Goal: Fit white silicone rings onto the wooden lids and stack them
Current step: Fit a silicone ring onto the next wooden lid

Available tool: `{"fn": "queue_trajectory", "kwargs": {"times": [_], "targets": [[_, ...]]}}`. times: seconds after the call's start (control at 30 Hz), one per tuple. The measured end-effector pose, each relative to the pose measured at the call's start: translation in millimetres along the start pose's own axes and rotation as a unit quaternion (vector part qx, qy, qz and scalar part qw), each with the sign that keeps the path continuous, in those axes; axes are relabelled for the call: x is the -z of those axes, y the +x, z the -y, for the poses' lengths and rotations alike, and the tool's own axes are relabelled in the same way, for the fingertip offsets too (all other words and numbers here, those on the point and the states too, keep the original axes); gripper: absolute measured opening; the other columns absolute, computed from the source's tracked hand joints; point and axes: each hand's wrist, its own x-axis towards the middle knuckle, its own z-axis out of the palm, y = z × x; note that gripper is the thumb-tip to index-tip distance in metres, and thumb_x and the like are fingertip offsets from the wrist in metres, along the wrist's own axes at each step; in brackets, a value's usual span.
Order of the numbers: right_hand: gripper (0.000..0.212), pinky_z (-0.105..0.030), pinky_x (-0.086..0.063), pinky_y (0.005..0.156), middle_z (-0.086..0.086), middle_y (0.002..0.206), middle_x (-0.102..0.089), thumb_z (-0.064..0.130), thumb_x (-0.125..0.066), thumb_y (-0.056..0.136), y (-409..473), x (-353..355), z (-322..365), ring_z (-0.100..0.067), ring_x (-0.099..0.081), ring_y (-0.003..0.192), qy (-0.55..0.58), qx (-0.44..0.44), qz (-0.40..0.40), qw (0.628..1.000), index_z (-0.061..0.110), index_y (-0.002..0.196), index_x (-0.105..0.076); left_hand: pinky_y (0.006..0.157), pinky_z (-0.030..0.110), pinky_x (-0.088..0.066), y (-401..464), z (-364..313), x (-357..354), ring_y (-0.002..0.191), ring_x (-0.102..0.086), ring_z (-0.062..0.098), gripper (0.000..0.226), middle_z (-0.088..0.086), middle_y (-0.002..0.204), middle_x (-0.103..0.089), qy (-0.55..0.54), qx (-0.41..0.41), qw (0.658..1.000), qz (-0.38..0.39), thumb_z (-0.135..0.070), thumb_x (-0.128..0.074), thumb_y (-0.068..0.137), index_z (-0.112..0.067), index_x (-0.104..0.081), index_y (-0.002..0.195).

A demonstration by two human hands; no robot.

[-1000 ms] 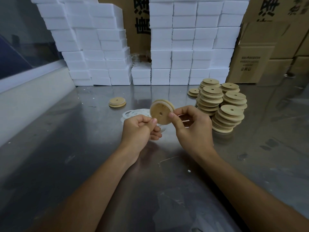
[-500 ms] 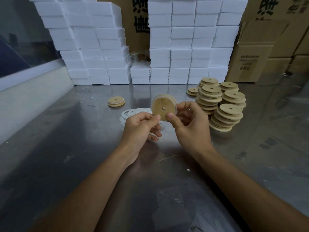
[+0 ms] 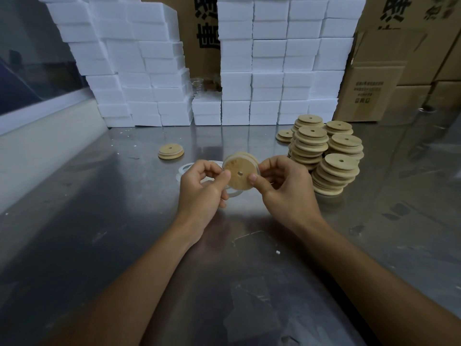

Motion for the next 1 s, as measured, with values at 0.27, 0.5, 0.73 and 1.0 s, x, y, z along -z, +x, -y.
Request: {"fn": "queue_trajectory", "kwargs": {"times": [0.27,0.5,0.73,1.0], "targets": [[0.021,-0.018,-0.054,0.065,0.007,0.074,-0.07,0.011,-0.079,0.081,-1.0,-0.4,0.2,-0.005,-0.067,0.068,-0.018,0.008,0.004,1.0,0.023,0.078,-0.062,0.066,0.044,-0.045,2.4,1.9,3.7,0.062,-0.049,0.019,0.022,0.004,0.073,-0.054,0.073,-0.071,0.995,0.006,-0.006,-0.06,0.094,-0.021,-0.051,0.08],[0.019,-0.014,-0.046,0.062,0.008,0.077,-0.068,0.008,-0.075,0.084,-1.2,0.4,-0.9,-0.003,-0.064,0.069,-0.026,0.023,-0.013,0.999,0.021,0.08,-0.061,0.057,0.039,-0.047,5.2,2.2,5.8,0.058,-0.051,0.022,0.02,0.002,0.065,-0.054,0.108,-0.066,0.991,0.043,-0.004,-0.053,0.097,-0.017,-0.052,0.081],[0.006,-0.015,-0.05,0.069,0.011,0.08,-0.067,0.018,-0.071,0.089,-2.7,-1.7,-5.8,-0.003,-0.064,0.075,-0.019,0.01,-0.041,0.999,0.018,0.087,-0.066,0.043,0.029,-0.052,20.5,3.8,23.8,0.046,-0.057,0.017,0.019,0.003,0.058,-0.057,-0.009,0.045,0.999,0.003,-0.006,-0.055,0.097,-0.007,-0.06,0.079],[0.004,-0.025,-0.054,0.068,0.003,0.077,-0.07,0.019,-0.071,0.088,4.5,-0.6,-16.7,-0.015,-0.066,0.073,0.01,-0.086,-0.056,0.995,0.017,0.086,-0.069,0.05,0.022,-0.055,80.4,12.2,62.4,0.047,-0.064,0.014,0.015,0.009,0.062,-0.058,-0.221,0.17,0.942,-0.185,-0.003,-0.059,0.094,0.001,-0.057,0.08]]}}
